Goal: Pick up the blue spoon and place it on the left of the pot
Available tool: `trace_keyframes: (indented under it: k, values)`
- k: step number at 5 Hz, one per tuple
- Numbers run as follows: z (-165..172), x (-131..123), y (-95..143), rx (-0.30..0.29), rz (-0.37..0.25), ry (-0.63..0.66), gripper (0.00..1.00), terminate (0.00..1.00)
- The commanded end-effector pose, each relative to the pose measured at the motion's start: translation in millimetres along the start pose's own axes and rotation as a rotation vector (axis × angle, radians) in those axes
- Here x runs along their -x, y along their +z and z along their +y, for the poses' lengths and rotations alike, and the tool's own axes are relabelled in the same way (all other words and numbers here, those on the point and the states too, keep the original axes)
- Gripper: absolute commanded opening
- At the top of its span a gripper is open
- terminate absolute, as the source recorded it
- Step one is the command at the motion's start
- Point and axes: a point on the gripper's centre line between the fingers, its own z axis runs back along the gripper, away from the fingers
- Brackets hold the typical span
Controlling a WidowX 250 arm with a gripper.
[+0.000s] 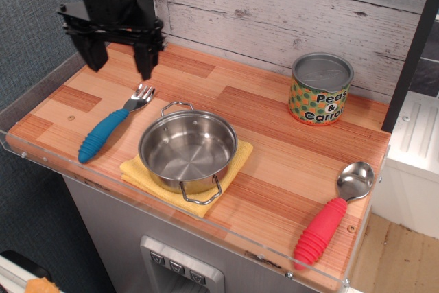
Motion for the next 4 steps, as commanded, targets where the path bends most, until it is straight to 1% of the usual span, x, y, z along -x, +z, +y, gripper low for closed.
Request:
trace_keyframes:
  k: [1,2,4]
  values:
    - [-33,-31,23,0.034,-0.084,0.068,1.0,0.0]
    - [-43,-42,26,0.012,-0.084,0.094,1.0,0.0]
    - [-49,-67,29,0.012,-0.142,0.205,1.0,0.0]
